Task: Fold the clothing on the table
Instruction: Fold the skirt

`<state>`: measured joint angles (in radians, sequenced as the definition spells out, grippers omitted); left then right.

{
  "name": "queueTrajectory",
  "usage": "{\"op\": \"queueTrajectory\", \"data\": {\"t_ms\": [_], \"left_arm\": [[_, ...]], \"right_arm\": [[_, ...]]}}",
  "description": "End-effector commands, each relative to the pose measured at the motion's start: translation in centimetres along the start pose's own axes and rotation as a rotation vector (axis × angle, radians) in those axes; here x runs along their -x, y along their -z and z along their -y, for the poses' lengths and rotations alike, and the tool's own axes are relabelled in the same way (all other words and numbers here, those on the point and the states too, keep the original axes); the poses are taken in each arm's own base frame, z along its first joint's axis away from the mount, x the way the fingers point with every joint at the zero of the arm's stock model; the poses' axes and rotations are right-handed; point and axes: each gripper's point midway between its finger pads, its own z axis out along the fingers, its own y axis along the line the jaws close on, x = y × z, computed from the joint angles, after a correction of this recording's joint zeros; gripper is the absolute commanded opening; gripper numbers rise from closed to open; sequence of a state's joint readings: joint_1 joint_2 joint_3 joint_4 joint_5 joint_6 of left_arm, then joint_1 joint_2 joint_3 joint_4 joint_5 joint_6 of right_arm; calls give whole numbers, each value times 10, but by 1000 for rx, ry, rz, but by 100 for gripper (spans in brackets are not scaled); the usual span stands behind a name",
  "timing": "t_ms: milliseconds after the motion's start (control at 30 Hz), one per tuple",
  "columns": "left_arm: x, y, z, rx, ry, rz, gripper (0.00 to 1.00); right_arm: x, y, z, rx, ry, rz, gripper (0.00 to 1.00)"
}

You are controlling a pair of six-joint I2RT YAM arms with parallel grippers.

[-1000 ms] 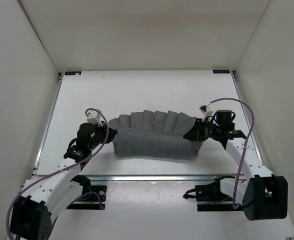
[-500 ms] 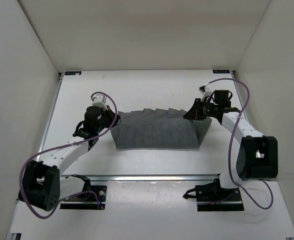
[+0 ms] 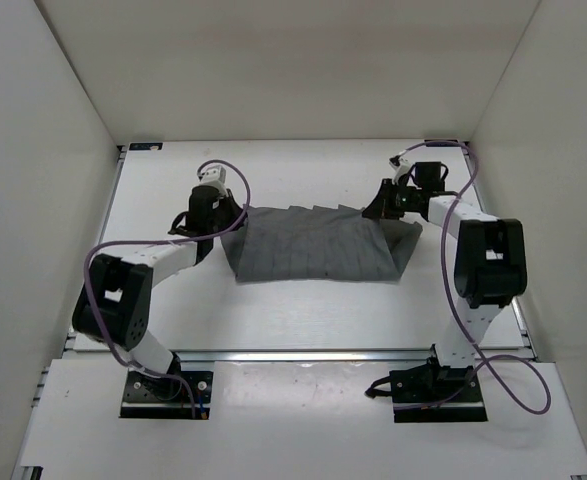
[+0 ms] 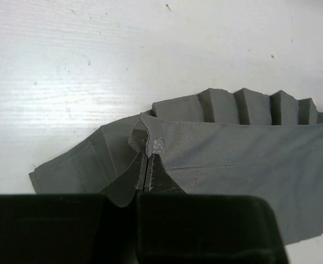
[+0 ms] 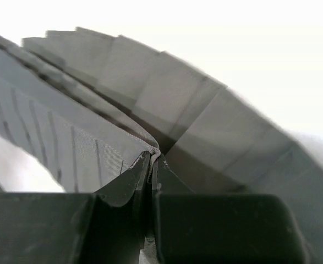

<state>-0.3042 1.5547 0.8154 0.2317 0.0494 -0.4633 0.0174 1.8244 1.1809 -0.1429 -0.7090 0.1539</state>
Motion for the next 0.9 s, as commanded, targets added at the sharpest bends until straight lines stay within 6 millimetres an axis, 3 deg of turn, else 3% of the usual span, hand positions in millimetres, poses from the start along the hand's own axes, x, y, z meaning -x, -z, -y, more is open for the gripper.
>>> {"op": "queueTrajectory", "data": {"t_ms": [0, 33, 67, 133, 200, 233, 267, 300, 367, 400, 500, 533, 567, 600, 667, 800, 833, 867], "left_arm": [[31, -15, -4, 24, -10, 80, 0], [34, -20, -6, 29, -7, 84, 0], [35, -25, -7, 27, 6, 84, 15], [37, -34, -13, 32, 18, 83, 36], [41, -39, -17, 33, 38, 97, 38], [44, -40, -17, 14, 50, 110, 43], [53, -39, -14, -11, 50, 140, 53], [58, -37, -16, -15, 58, 156, 56], [69, -32, -17, -10, 48, 181, 57], [75, -27, -16, -9, 33, 199, 57], [87, -12, 9, -62, -5, 218, 58], [79, -7, 18, -87, -14, 184, 57], [74, -5, 25, -101, -19, 169, 57], [66, 0, 31, -112, -21, 150, 56], [44, 9, 46, -144, -26, 110, 55], [5, 22, 37, -122, 9, 30, 53], [-6, 23, 30, -109, 26, 12, 52], [-16, 25, 22, -98, 40, -8, 52]], "right_arm": [[30, -14, 20, -73, 63, 59, 0], [33, -20, 26, -93, 50, 50, 0], [44, -23, 28, -126, 65, 65, 0], [42, -35, 43, -190, 56, 44, 0], [45, -42, 47, -219, 64, 33, 2], [50, -46, 51, -254, 73, 36, 7], [59, -46, 54, -273, 74, 48, 23], [52, -49, 59, -311, 55, 19, 27], [67, -51, 59, -340, 79, 29, 30], [69, -47, 62, -376, 83, 21, 37], [83, -31, 59, -476, 104, 49, 49], [84, -18, 60, -512, 81, 53, 58], [87, -7, 57, -547, 72, 73, 62], [75, -1, 64, -559, 27, 54, 69], [73, 25, 52, -530, -9, 87, 76], [31, 57, 55, -525, -131, 73, 75], [31, 64, 46, -507, -125, 90, 75], [25, 79, 54, -528, -149, 100, 75]]}}
